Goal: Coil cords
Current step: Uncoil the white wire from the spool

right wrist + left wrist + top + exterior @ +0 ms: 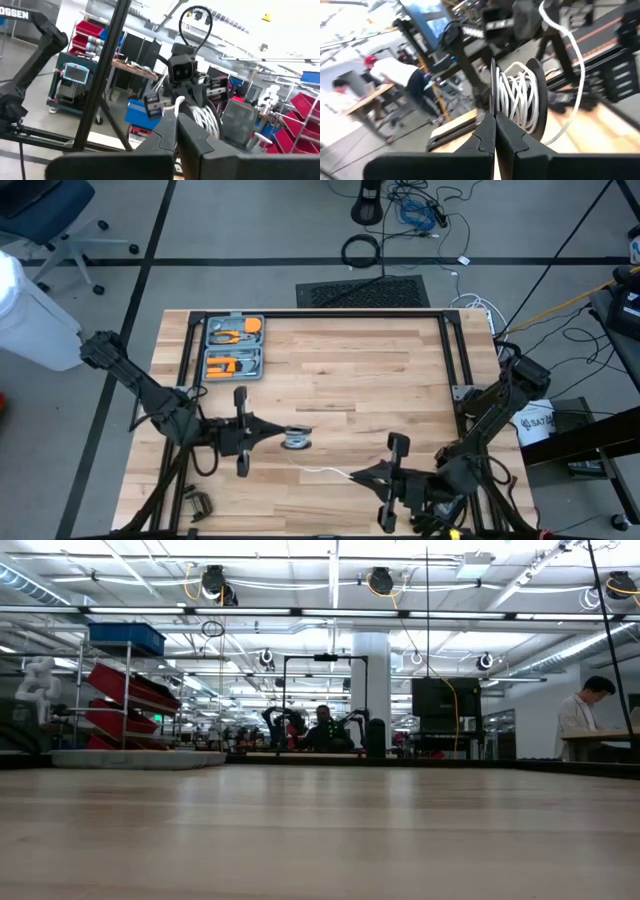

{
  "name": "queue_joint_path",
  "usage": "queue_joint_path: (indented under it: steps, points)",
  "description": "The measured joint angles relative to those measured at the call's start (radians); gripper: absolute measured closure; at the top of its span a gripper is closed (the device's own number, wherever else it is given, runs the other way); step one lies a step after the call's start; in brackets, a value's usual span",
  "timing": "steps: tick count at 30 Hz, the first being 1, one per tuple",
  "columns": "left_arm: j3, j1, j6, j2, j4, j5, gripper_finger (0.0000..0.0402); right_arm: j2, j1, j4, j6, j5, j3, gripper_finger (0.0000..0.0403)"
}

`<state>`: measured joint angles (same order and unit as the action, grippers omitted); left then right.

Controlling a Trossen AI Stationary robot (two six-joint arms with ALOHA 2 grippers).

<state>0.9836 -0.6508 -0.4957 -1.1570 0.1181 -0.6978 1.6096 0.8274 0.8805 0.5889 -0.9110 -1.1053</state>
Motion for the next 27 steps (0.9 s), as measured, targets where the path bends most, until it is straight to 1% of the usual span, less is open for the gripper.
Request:
queue_joint_path:
  steps: [3, 7, 11, 14, 19, 23, 27]
  points:
    - [0.000, 0.014, -0.011, -0.014, 0.052, -0.034, 0.0400, 0.008, -0.020, -0.031, -0.047, 0.013, 0.000, 0.0403]
    - [0.000, 0.041, -0.026, -0.046, 0.156, -0.066, 0.0400, 0.039, -0.076, -0.051, -0.125, 0.081, 0.000, 0.0403]
    - [0.000, 0.051, -0.064, -0.084, 0.277, -0.069, 0.0400, 0.075, -0.133, -0.108, -0.196, 0.082, 0.000, 0.0403]
    - [0.000, 0.050, -0.086, -0.098, 0.324, -0.051, 0.0400, 0.090, -0.181, -0.225, -0.264, 0.074, 0.000, 0.0403]
    - [0.000, 0.038, -0.087, -0.098, 0.330, -0.025, 0.0400, 0.091, -0.267, -0.496, -0.427, 0.047, 0.000, 0.0403]
    - [0.000, 0.019, -0.087, -0.095, 0.329, -0.023, 0.0400, 0.090, -0.305, -0.610, -0.506, 0.047, 0.000, 0.0403]
    - [0.000, -0.002, -0.087, -0.085, 0.326, -0.021, 0.0400, 0.091, -0.317, -0.727, -0.592, 0.047, 0.000, 0.0403]
